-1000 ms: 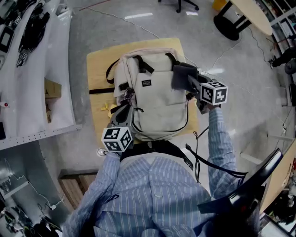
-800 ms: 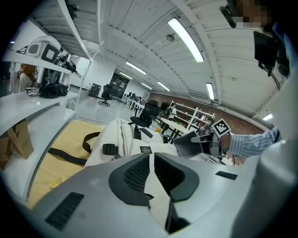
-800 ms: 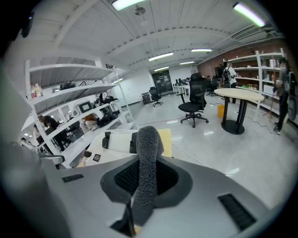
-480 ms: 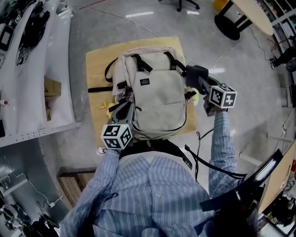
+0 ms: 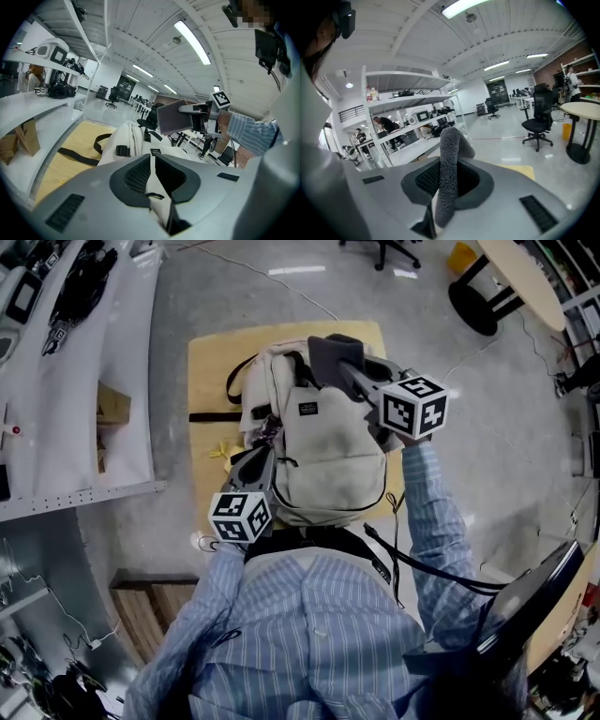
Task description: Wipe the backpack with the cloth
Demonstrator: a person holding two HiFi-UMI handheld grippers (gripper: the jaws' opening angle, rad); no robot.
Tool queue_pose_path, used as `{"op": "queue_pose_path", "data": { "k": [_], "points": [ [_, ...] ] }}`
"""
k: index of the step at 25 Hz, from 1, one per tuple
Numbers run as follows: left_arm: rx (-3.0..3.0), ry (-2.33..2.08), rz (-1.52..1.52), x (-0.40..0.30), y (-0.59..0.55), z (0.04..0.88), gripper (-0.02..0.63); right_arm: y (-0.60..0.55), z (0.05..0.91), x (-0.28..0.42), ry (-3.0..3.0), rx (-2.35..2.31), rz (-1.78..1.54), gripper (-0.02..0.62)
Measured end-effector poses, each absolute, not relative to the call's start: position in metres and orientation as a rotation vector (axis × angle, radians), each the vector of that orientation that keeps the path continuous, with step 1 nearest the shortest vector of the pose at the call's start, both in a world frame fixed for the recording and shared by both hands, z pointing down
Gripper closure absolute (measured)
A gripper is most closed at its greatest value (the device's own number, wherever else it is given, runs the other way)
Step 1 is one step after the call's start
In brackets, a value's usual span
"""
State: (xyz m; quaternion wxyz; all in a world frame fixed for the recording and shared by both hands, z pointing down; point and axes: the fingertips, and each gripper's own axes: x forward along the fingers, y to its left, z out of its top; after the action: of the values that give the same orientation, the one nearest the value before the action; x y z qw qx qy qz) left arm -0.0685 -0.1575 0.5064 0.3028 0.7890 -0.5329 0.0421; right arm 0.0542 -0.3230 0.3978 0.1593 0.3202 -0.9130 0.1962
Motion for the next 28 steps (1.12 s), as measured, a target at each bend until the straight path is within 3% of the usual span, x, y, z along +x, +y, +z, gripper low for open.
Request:
{"op": "queue_pose_path", "data": {
  "k": [6, 11, 17, 28],
  "points": [
    [2.053, -1.456, 0.105, -0.091, -0.152, 0.508, 0.572, -0.318, 0.415, -0.052, -2.664, 0.69, 0.615, 0.548],
    [2.016, -1.487, 0.106, -0.108, -0.147, 0.513, 0.572, -0.326, 0.456, -0.082, -2.599, 0.678, 0.706, 0.548],
    [2.016, -1.475, 0.114, -0.112, -0.148, 0.518, 0.572, -0.347, 0.483, -0.028, -2.49, 0.815, 0.733, 0.548],
    [2.088, -1.39, 0.144, -0.088, -0.159, 0.518, 0.572, -0.363, 0.484, 0.146, -2.329, 1.204, 0.809, 0.548]
  ]
}}
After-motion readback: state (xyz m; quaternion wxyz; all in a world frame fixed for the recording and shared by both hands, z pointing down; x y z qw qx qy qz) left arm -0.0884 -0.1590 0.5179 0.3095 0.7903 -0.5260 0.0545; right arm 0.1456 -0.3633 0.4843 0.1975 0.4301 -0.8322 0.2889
